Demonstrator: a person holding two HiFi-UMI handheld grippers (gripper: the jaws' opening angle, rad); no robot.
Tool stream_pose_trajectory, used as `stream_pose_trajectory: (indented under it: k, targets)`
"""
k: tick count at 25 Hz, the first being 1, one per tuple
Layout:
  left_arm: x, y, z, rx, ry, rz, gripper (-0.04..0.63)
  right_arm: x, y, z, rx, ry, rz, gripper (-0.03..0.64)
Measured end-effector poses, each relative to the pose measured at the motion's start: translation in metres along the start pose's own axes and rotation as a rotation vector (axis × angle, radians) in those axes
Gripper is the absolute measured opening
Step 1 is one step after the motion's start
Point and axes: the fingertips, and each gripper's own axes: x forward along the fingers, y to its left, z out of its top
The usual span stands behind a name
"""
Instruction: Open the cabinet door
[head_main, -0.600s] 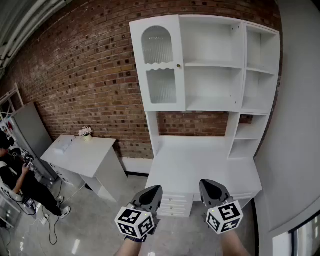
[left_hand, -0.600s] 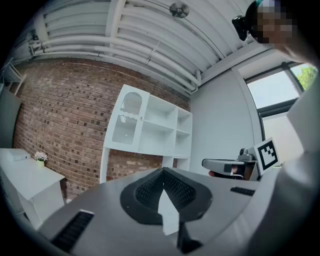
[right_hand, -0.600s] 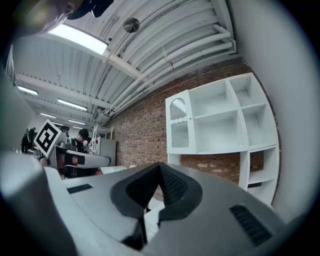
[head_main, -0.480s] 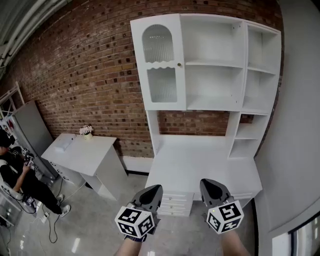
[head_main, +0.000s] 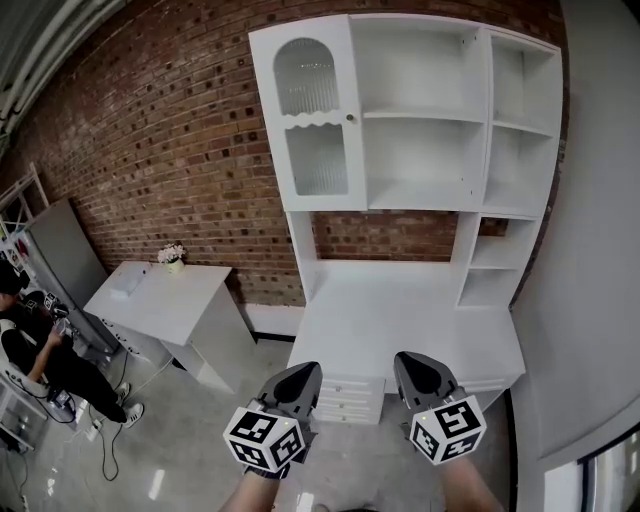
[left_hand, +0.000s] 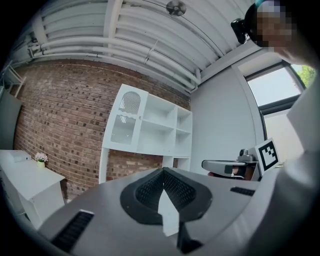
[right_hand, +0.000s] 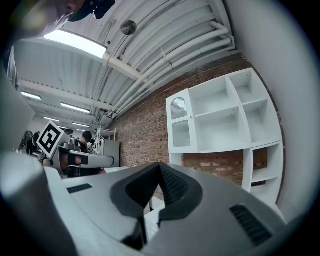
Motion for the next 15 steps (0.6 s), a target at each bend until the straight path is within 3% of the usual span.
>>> stream_pose_trajectory:
  k: [7,15]
  targets:
    - [0.007,0.003,0.010,0.020,-0.010,0.046,0.006,-0.003,-0.017,0.012,0.046,-0.053,0.024,0.003]
    - [0.025,0.027,-0.004,0.005,-0.005,0.054,0.006,0.020,-0.026,-0.008,0.068,-0.039,0.020,0.003]
